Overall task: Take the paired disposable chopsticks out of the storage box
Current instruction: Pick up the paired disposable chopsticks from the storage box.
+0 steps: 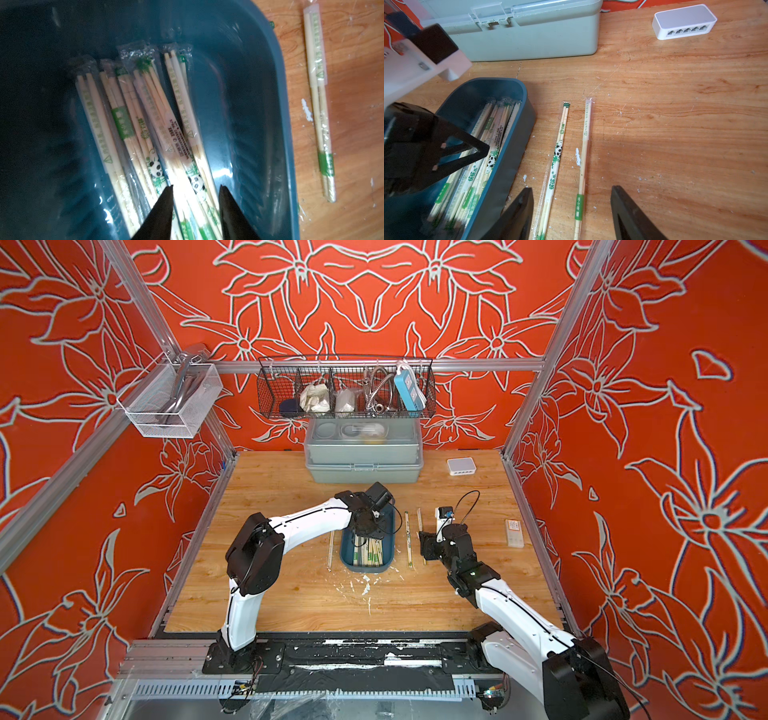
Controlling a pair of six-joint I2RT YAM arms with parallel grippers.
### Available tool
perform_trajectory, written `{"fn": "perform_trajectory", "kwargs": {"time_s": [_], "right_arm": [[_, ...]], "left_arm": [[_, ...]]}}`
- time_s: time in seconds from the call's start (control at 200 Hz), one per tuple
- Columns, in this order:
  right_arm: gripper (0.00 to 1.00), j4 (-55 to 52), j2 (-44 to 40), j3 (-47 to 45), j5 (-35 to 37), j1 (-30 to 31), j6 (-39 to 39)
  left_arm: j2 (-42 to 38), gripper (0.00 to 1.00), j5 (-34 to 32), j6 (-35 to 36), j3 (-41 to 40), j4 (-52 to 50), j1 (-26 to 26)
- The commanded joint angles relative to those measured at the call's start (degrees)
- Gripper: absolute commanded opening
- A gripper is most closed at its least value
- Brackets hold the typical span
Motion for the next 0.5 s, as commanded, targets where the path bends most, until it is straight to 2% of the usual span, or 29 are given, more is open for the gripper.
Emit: {"fn": "perform_trajectory", "kwargs": {"time_s": [0.0,0.495], "right_arm": [[0.64,-0.68,-0.48,1.97,1.4,0.3,0.04],[0.64,-2.18,3.3,4.08,0.81,0.29,0.29]], "left_arm": [[1.73,0.38,-1.43,-0.68,1.71,-2.93,-0.12],[5.17,0.36,-1.34,-1.27,2.15,-1.91,0.97]]}}
